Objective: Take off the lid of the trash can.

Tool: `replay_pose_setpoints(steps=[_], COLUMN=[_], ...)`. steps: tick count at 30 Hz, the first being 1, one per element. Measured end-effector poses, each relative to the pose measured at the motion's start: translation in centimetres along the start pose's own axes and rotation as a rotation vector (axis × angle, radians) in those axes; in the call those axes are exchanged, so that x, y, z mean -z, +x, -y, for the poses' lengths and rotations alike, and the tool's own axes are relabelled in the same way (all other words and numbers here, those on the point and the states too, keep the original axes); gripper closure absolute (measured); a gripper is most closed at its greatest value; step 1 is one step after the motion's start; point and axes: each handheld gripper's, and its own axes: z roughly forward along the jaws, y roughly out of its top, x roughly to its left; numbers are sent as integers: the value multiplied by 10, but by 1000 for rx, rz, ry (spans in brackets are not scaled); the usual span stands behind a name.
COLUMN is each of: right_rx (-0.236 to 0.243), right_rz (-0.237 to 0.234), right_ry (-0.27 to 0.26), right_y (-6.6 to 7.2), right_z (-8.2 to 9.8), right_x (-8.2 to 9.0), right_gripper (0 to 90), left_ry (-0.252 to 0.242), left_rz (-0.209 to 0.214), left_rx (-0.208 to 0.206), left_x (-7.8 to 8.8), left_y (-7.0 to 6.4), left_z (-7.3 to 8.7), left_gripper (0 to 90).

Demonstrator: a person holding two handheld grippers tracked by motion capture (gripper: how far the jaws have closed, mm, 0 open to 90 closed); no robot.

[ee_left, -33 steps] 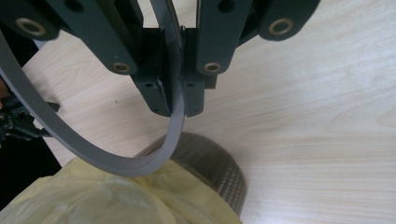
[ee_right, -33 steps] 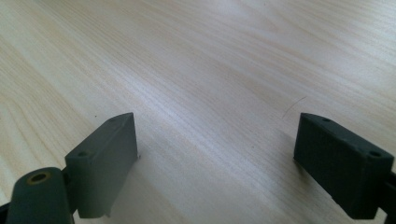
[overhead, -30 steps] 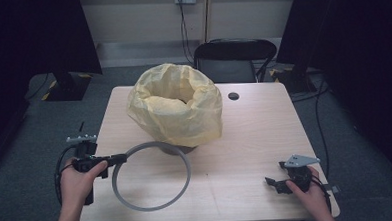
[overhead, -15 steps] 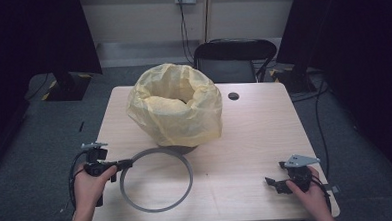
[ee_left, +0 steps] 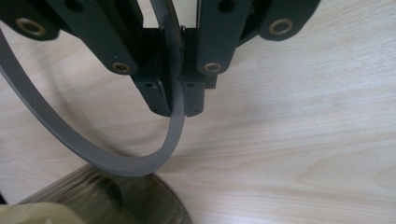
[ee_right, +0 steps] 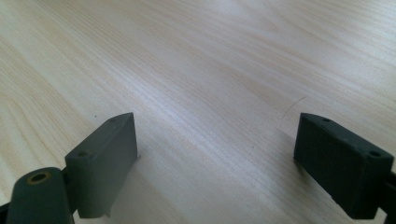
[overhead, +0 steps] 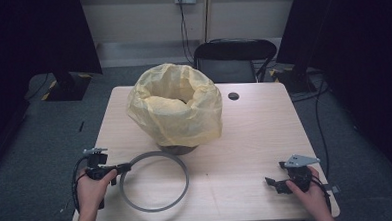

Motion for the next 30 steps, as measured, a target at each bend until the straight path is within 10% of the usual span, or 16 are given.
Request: replay_pose_setpoints(steps=[30], right_rx=[-1], right_rz=[2], right_ry=[-1], right_y=[0], right_z=[0], right_x=[0], right_gripper=[125], left_ry=[17], left_rz=[-66], left_rx=[-73], left_x=[-21], left_y=[12], left_z=[12], left_gripper=[824])
